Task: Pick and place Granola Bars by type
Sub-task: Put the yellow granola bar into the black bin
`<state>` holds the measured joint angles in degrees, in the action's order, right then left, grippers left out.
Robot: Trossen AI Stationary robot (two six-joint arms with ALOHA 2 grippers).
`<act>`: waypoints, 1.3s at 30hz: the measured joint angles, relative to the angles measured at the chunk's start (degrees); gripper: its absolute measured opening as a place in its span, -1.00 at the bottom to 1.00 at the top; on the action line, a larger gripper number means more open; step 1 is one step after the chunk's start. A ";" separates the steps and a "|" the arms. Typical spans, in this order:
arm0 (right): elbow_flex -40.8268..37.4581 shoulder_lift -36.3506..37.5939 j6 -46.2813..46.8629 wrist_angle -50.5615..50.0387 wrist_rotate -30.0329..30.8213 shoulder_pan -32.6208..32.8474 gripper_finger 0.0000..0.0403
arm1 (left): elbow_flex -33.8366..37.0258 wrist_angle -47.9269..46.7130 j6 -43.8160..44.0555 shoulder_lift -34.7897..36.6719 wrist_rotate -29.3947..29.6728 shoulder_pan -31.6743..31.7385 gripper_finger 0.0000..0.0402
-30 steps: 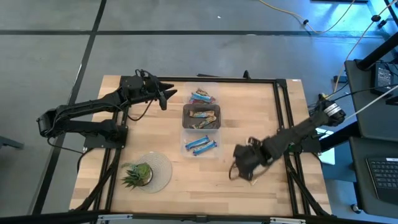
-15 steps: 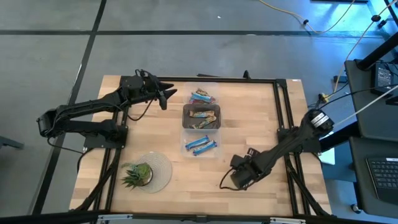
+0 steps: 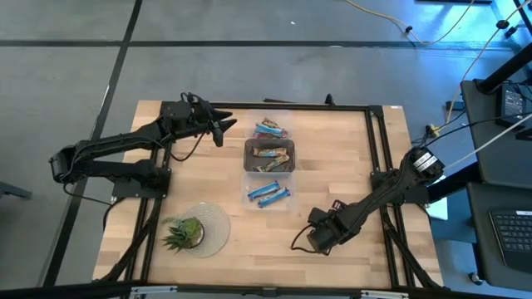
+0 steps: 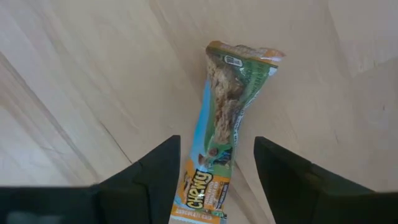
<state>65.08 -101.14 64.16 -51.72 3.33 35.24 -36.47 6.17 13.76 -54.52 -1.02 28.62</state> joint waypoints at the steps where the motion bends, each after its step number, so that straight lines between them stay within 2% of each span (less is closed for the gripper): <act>1: 0.00 0.00 0.00 0.00 0.02 0.00 0.05 | 0.00 0.00 0.01 0.00 0.00 0.00 -0.19; 12: 0.00 0.00 0.00 0.60 1.49 0.00 0.55 | 0.00 0.00 0.02 0.00 0.00 0.00 -0.18; 15: -0.42 0.00 0.86 1.79 1.57 -0.02 0.58 | 0.00 0.00 0.02 0.00 0.00 0.00 -0.18; 21: -6.30 -0.02 4.72 10.13 -0.35 0.07 0.58 | 0.00 -0.02 0.02 0.00 0.00 0.00 -0.19; 25: -8.61 0.08 6.62 11.09 -0.39 0.09 0.58 | 0.00 -0.01 0.02 0.00 -0.01 0.00 -0.19; 30: -9.69 0.22 6.14 10.85 -0.22 0.11 0.44 | 0.00 -0.01 0.02 0.00 0.00 0.00 -0.20; 39: -9.86 0.20 5.80 10.47 0.11 0.08 -0.10 | 0.00 -0.02 0.02 0.00 0.05 0.00 -0.19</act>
<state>55.22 -100.95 69.96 -41.25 3.44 35.32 -36.47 6.15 13.78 -54.52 -0.97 28.62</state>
